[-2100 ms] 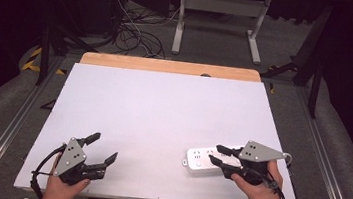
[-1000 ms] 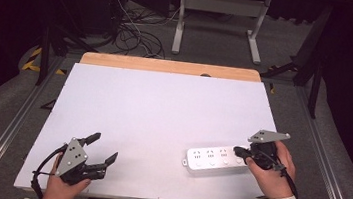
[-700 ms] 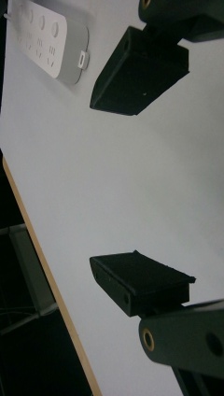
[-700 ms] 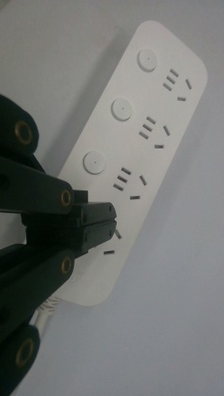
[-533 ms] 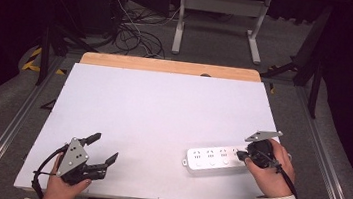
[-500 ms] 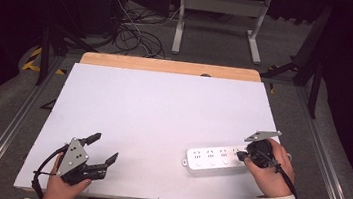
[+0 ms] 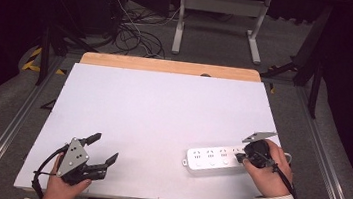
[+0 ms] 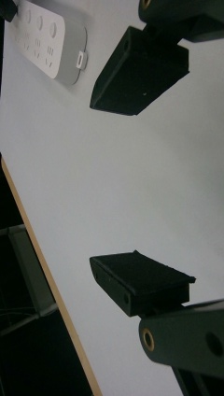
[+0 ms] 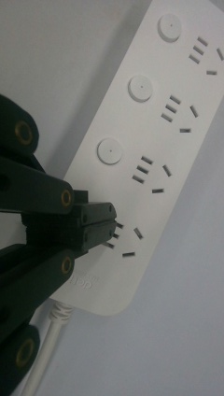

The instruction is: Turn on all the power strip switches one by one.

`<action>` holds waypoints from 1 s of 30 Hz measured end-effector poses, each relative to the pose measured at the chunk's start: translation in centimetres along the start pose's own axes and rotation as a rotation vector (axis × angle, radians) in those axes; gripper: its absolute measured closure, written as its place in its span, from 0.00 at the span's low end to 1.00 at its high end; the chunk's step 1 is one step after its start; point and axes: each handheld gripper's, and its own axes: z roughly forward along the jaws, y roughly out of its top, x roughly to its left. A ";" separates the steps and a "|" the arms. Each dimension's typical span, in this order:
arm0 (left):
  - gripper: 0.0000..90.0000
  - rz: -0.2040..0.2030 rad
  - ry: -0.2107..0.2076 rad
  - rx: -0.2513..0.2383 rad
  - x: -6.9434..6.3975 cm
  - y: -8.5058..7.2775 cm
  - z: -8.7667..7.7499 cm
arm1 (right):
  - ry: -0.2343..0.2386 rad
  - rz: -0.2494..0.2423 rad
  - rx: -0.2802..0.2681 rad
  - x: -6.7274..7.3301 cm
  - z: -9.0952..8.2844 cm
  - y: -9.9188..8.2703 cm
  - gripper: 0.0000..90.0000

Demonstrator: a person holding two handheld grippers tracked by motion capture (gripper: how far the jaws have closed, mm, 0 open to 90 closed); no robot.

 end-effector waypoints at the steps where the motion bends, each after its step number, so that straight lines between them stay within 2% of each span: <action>1: 0.25 0.000 0.002 -0.001 0.0 0.0 0.0 | 0.001 0.001 -0.001 0.0 0.0 0.0 1.00; 8: 0.25 0.009 0.003 0.000 0.0 0.0 -0.1 | 0.010 -0.002 -0.002 0.0 0.1 -0.2 1.00; 17: 0.25 0.010 0.003 -0.002 0.1 0.0 -0.1 | -0.004 -0.013 0.005 0.2 0.2 -0.1 1.00; 30: 0.25 0.004 -0.006 0.003 -0.1 0.0 0.0 | -0.001 -0.002 -0.004 0.1 0.3 -0.4 1.00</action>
